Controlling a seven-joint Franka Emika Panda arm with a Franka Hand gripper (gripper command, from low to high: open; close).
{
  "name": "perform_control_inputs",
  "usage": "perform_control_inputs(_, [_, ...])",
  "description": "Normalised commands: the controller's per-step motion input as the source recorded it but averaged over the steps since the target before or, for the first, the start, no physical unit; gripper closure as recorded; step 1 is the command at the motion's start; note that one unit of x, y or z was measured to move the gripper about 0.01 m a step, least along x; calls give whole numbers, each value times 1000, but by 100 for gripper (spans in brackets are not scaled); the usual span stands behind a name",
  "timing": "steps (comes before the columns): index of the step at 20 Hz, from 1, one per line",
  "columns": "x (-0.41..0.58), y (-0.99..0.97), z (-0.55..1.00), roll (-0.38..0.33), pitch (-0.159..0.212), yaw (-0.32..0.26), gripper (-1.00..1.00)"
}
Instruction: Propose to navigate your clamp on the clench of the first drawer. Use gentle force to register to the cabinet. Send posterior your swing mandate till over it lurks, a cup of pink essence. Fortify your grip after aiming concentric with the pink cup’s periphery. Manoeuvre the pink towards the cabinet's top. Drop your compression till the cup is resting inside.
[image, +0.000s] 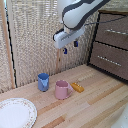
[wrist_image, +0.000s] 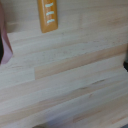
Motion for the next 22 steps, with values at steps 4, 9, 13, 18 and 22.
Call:
perform_control_inputs(4, [0,-154,45,-346,-25,110,-100])
perform_control_inputs(9, [0,-158,37,-349,-23,107,-100])
perform_control_inputs(13, [0,-157,71,-340,-33,111,-100])
perform_control_inputs(18, [-3,-154,215,-308,-33,104,-100])
perform_control_inputs(22, [-34,-159,410,-254,-39,102,-100])
